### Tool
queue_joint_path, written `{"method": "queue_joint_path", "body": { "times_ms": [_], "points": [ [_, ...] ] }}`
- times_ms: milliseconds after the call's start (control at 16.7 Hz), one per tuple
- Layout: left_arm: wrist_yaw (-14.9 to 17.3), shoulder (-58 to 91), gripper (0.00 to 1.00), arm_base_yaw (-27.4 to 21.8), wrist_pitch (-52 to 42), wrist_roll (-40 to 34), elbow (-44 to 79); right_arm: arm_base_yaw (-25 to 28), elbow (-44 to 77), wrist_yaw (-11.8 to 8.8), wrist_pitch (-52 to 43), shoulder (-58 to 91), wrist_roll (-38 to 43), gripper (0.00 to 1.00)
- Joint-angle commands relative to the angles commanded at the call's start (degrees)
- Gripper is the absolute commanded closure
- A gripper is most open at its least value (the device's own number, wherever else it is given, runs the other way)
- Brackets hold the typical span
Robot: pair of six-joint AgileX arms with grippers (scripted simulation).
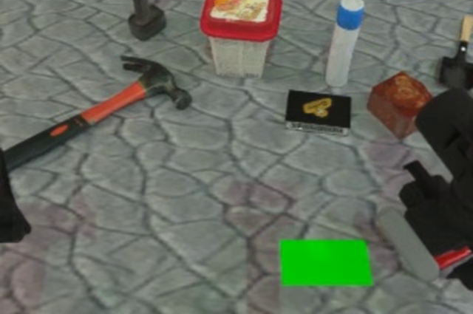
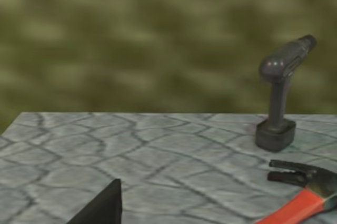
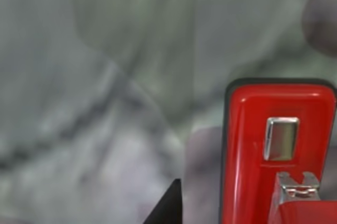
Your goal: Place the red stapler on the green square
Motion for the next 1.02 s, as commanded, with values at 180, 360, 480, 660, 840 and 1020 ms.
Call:
{"method": "queue_joint_path", "body": {
  "times_ms": [180, 360, 480, 660, 840, 1020],
  "points": [
    [0.0, 0.0, 0.0, 0.0, 0.0, 0.0, 0.0, 0.0, 0.0, 0.0, 0.0, 0.0, 0.0, 0.75],
    [0.0, 0.0, 0.0, 0.0, 0.0, 0.0, 0.0, 0.0, 0.0, 0.0, 0.0, 0.0, 0.0, 0.98],
    [0.0, 0.0, 0.0, 0.0, 0.0, 0.0, 0.0, 0.0, 0.0, 0.0, 0.0, 0.0, 0.0, 1.0],
    [0.0, 0.0, 0.0, 0.0, 0.0, 0.0, 0.0, 0.0, 0.0, 0.0, 0.0, 0.0, 0.0, 1.0],
    [0.0, 0.0, 0.0, 0.0, 0.0, 0.0, 0.0, 0.0, 0.0, 0.0, 0.0, 0.0, 0.0, 1.0],
    [0.0, 0.0, 0.0, 0.0, 0.0, 0.0, 0.0, -0.03, 0.82, 0.0, -0.88, -0.41, -0.09, 1.0]
  ]
}}
